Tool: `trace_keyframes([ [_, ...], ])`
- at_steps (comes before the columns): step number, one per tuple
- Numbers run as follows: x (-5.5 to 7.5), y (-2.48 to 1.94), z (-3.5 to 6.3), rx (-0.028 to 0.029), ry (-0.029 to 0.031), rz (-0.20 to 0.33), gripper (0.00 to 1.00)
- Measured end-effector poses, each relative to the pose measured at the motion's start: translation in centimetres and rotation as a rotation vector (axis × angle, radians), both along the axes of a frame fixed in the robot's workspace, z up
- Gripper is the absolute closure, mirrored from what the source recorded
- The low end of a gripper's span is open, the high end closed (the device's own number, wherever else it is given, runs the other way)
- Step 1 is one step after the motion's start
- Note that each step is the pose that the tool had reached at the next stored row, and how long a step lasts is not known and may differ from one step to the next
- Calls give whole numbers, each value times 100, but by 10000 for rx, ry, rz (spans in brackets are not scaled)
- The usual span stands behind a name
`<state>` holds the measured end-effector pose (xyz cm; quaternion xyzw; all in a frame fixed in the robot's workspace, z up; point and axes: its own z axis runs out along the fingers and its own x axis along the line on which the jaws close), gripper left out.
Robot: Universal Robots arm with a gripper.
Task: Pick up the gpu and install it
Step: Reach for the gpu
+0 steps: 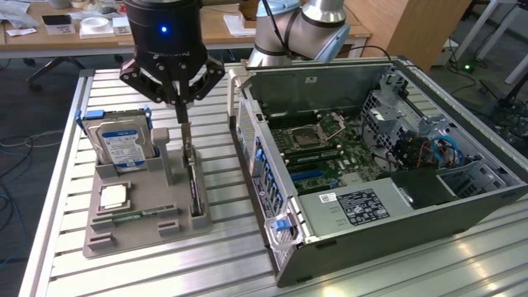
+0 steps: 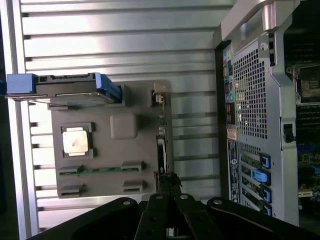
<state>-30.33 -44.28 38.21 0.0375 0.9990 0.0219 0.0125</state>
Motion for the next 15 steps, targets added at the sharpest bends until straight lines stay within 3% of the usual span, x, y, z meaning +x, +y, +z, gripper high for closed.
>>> trace_keyframes([
  [15,-30,-65,-1,-1,0,0,89],
])
